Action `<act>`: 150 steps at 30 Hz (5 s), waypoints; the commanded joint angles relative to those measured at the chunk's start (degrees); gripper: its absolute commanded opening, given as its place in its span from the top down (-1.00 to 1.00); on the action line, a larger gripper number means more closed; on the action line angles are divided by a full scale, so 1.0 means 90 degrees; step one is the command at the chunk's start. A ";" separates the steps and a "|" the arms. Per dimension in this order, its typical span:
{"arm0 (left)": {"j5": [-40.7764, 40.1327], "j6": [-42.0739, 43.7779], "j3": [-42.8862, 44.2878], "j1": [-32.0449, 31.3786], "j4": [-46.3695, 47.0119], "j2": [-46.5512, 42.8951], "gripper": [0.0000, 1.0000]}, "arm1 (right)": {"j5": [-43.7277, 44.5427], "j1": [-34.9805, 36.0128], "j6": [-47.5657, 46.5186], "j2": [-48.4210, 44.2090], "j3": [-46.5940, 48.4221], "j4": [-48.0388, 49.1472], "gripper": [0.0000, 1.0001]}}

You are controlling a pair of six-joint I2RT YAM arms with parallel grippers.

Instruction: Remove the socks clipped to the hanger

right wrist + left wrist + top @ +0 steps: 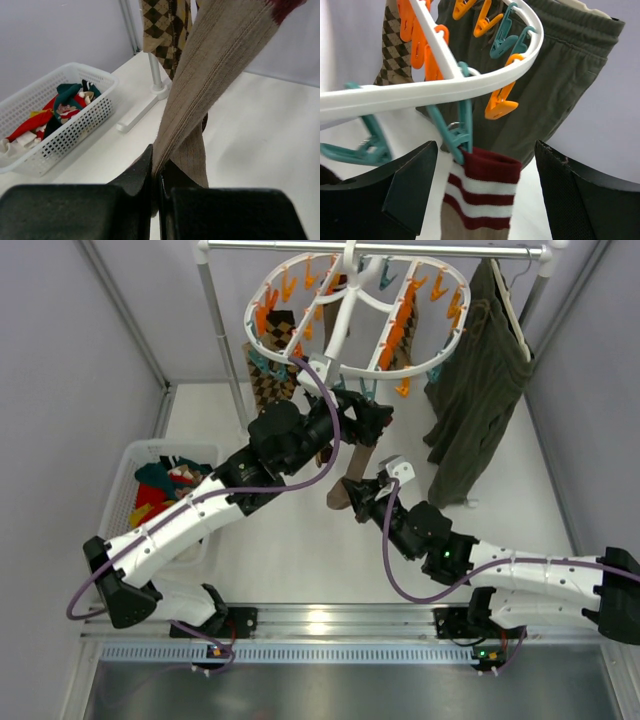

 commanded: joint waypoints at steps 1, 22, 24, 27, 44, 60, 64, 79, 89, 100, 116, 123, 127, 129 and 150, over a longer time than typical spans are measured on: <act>-0.0708 0.0022 0.0035 -0.0286 0.0510 -0.0124 -0.64 | -0.0127 0.0134 0.0124 0.0021 0.0144 0.0068 1.00; -0.1627 0.0616 0.0454 -0.0286 0.0676 0.0344 -0.43 | -0.0234 0.0153 0.0134 -0.0203 -0.0090 0.0000 1.00; -0.1705 0.0694 0.0484 -0.0286 0.0686 0.0354 -0.43 | -0.0244 0.0144 0.0124 -0.0223 -0.0100 -0.0020 1.00; -0.1705 0.0792 0.0542 -0.0276 0.0686 0.0354 -0.44 | -0.0244 0.0144 0.0105 -0.0262 -0.0129 -0.0020 1.00; -0.1637 0.1232 0.0748 -0.0266 0.0774 0.0539 -0.24 | -0.0381 0.0153 0.0046 -0.0418 -0.0159 -0.0117 1.00; -0.1861 0.1359 0.0992 -0.0227 0.0793 0.0754 0.59 | -0.0371 0.0144 0.0026 -0.0457 -0.0256 -0.0176 1.00; -0.2076 0.1349 0.1041 -0.0237 0.0784 0.0803 0.79 | -0.0342 0.0144 0.0065 -0.0486 -0.0383 -0.0166 1.00; -0.1227 0.0402 -0.0355 -0.0247 0.0764 -0.0416 -0.78 | 0.0204 0.0144 0.0583 -0.1589 -0.1213 -0.0869 1.00; -0.1381 -0.0563 -0.1684 -0.0286 -0.0558 -0.1598 -0.97 | 0.0108 0.0144 0.0612 -0.1541 -0.0764 -0.1758 1.00; -0.3799 -0.1442 -0.1021 -0.0296 -0.4620 -0.2789 -0.97 | -0.2057 0.0173 0.0671 0.0545 0.0670 -0.1349 1.00; -0.6685 -0.2237 0.1216 -0.0218 -0.7947 -0.3758 -0.97 | -0.4589 0.0339 0.0467 0.5908 0.6576 -0.1658 1.00; -0.6783 -0.1786 0.1578 -0.0227 -0.7927 -0.3825 -0.97 | -0.4824 0.0232 -0.0041 0.8181 0.9975 -0.2149 1.00; -0.6619 -0.1659 0.1471 -0.0227 -0.7927 -0.3874 -0.97 | -0.4805 0.0066 0.0036 0.9492 1.1694 -0.2315 0.79; -0.6491 -0.1649 0.1373 -0.0227 -0.7918 -0.3904 -0.97 | -0.4747 -0.0061 0.0269 0.9931 1.2126 -0.2218 -0.45; -0.1779 -0.0898 -0.2580 -0.0237 -0.2821 -0.4539 -0.97 | -0.2998 -0.0159 0.0904 0.1246 0.1476 -0.1328 -0.99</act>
